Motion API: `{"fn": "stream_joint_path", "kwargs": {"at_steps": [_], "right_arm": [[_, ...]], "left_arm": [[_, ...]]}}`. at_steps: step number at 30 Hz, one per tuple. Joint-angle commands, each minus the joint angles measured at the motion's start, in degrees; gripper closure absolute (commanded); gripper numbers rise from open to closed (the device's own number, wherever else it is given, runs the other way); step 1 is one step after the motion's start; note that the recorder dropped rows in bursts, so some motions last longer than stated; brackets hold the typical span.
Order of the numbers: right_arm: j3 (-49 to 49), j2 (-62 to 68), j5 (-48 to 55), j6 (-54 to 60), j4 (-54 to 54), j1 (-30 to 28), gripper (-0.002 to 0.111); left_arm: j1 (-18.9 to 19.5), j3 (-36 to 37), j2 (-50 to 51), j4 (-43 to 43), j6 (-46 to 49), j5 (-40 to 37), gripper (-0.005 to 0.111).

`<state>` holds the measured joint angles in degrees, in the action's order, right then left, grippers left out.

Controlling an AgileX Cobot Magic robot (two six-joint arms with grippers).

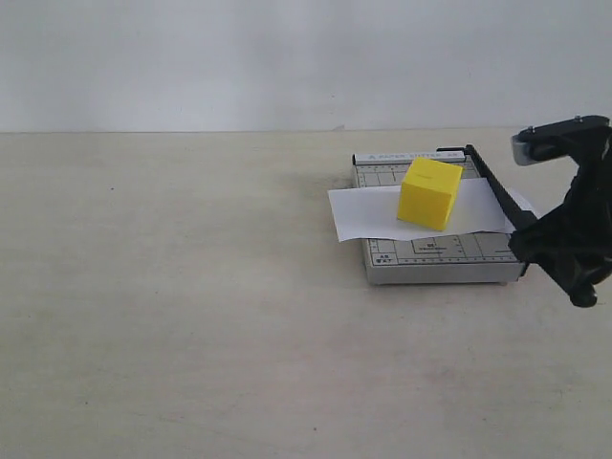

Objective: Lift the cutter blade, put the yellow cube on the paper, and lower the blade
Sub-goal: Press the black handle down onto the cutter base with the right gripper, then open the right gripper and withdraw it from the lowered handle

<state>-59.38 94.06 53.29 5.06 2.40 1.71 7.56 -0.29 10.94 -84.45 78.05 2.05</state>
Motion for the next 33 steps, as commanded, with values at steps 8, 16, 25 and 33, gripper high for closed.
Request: {"fn": "stream_joint_path", "kwargs": {"at_steps": [8,16,25,33], "right_arm": [[0.91,3.91,-2.43,5.97,-11.35,1.12,0.108],[0.91,4.72,-2.68,7.08,-12.29,1.12,0.108],[0.91,6.54,-1.93,7.71,-13.22,1.12,0.108],[0.91,6.53,-2.05,7.96,-13.35,1.12,0.104]], "left_arm": [[-0.18,0.29,-0.23,0.02,-0.56,-0.01,0.102],[-0.18,0.29,-0.23,0.02,-0.56,-0.01,0.102],[-0.18,0.29,-0.23,0.02,-0.56,0.0,0.102],[-0.18,0.29,-0.23,0.02,-0.48,0.56,0.102]]}}
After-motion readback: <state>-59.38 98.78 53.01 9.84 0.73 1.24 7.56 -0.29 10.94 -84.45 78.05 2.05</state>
